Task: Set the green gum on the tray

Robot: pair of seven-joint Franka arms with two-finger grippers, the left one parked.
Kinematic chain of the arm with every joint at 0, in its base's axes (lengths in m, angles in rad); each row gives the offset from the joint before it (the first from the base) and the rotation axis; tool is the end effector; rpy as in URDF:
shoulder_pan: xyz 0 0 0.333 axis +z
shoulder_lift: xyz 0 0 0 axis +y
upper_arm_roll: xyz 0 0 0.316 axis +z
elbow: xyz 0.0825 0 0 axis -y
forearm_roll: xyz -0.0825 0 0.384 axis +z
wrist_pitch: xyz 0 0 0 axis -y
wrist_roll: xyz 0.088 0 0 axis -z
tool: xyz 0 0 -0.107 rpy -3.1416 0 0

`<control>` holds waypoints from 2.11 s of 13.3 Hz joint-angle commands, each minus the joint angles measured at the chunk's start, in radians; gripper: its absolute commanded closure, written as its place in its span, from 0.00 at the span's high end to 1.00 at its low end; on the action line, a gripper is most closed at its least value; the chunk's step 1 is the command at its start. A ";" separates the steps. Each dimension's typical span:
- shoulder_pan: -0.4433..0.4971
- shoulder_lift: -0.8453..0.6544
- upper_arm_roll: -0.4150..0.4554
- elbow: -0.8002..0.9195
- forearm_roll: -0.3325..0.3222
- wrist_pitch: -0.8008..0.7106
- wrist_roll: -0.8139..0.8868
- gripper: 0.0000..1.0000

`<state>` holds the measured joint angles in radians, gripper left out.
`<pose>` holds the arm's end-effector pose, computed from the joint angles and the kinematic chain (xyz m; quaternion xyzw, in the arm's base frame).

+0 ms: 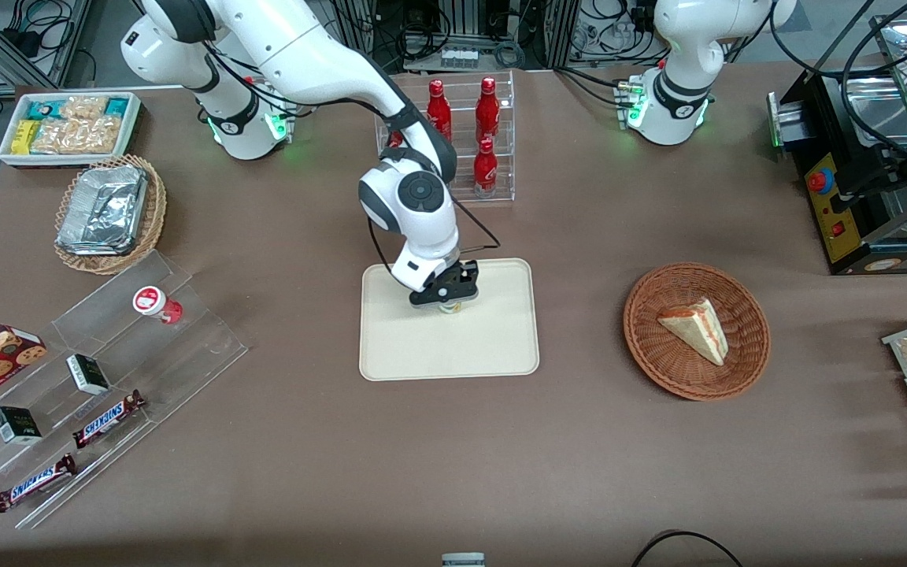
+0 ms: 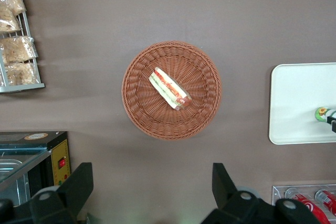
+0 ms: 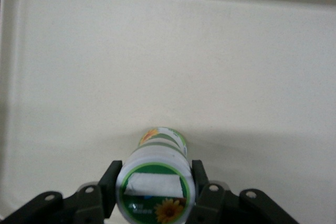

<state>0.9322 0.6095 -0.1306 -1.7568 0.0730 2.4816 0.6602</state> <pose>0.4646 0.4916 0.2352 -0.9965 -0.0570 -0.0535 0.0312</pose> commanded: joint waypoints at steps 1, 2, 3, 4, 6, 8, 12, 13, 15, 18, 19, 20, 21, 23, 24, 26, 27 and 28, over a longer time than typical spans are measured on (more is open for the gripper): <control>0.010 0.032 -0.012 0.037 0.014 0.008 0.006 0.99; 0.005 0.030 -0.014 0.036 0.008 0.005 0.002 1.00; 0.001 0.026 -0.014 0.036 0.007 0.003 -0.001 1.00; -0.006 0.019 -0.014 0.036 0.007 -0.001 -0.007 1.00; -0.019 -0.040 -0.018 0.023 0.005 -0.041 -0.014 1.00; -0.047 -0.140 -0.020 0.023 0.004 -0.180 -0.030 1.00; -0.116 -0.350 -0.021 0.020 0.004 -0.470 -0.091 1.00; -0.140 -0.396 -0.021 0.020 0.005 -0.530 -0.115 1.00; -0.191 -0.486 -0.021 0.019 0.005 -0.642 -0.157 1.00; -0.280 -0.609 -0.021 -0.021 0.004 -0.742 -0.198 1.00; -0.312 -0.634 -0.021 -0.023 0.004 -0.775 -0.239 1.00; -0.353 -0.654 -0.021 -0.023 0.004 -0.809 -0.278 1.00; -0.395 -0.671 -0.021 -0.023 0.004 -0.834 -0.310 1.00; -0.494 -0.688 -0.021 -0.023 0.004 -0.871 -0.426 1.00; -0.557 -0.695 -0.021 -0.021 0.004 -0.891 -0.479 1.00; -0.648 -0.709 -0.021 -0.021 0.004 -0.917 -0.531 1.00; -0.688 -0.712 -0.021 -0.020 0.004 -0.921 -0.547 1.00; -0.722 -0.712 -0.021 -0.015 0.004 -0.923 -0.573 1.00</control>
<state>0.2595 -0.0775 -0.1608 -1.7584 0.0719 1.5746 0.1176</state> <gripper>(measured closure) 0.000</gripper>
